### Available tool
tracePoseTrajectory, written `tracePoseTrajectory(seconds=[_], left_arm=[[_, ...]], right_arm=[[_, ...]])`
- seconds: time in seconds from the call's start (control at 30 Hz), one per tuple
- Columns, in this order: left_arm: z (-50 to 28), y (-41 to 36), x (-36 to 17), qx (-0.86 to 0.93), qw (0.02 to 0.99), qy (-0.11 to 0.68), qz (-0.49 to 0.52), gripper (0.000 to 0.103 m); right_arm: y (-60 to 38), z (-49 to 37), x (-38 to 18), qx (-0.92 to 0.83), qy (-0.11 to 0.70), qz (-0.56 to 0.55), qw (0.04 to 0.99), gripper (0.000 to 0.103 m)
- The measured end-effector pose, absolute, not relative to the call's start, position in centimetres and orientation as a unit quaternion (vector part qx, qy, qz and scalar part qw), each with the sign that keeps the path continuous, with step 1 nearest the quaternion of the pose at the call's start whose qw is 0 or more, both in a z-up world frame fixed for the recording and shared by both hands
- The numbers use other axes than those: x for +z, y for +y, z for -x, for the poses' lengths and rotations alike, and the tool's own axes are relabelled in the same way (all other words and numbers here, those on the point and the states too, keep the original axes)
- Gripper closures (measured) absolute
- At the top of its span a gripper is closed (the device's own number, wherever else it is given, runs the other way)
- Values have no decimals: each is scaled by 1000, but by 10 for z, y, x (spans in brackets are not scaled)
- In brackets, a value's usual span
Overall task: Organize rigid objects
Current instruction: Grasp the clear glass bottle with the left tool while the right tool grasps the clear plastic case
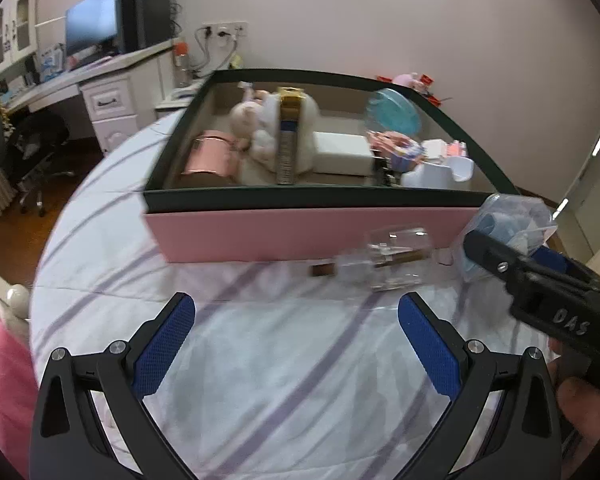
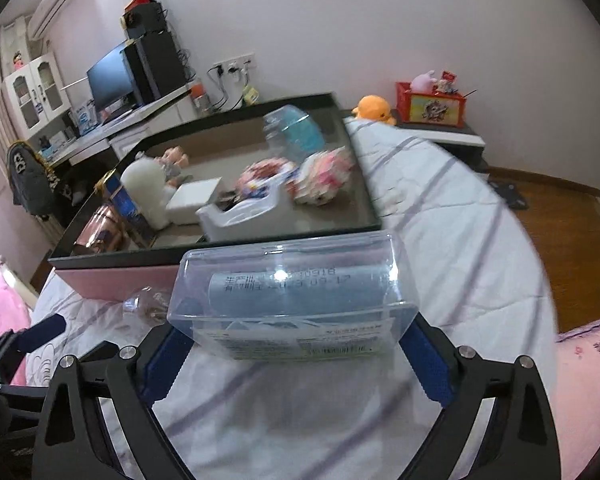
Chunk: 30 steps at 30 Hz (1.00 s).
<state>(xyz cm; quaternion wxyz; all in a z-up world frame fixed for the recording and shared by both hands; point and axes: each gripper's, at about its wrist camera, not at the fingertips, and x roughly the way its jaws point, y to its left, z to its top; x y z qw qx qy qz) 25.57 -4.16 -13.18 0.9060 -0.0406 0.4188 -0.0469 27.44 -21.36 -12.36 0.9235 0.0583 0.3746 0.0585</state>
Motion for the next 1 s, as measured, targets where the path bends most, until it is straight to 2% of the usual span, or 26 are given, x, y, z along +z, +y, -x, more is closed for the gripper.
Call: tracePoseTrajectory(seconds=[0.5, 0.67, 0.73, 1.0], left_arm=[[-298, -72, -149, -61, 890, 446, 71, 1], [-300, -72, -149, -58, 892, 441, 76, 11], [-297, -66, -148, -54, 894, 438, 76, 27], [-281, -50, -141, -68, 895, 434, 71, 27]], right_arm=[[-247, -280, -133, 26, 393, -72, 916, 7], [-243, -279, -132, 34, 394, -71, 916, 7], [-242, -278, -131, 38, 393, -70, 916, 7], [-227, -270, -122, 57, 389, -64, 917, 7]])
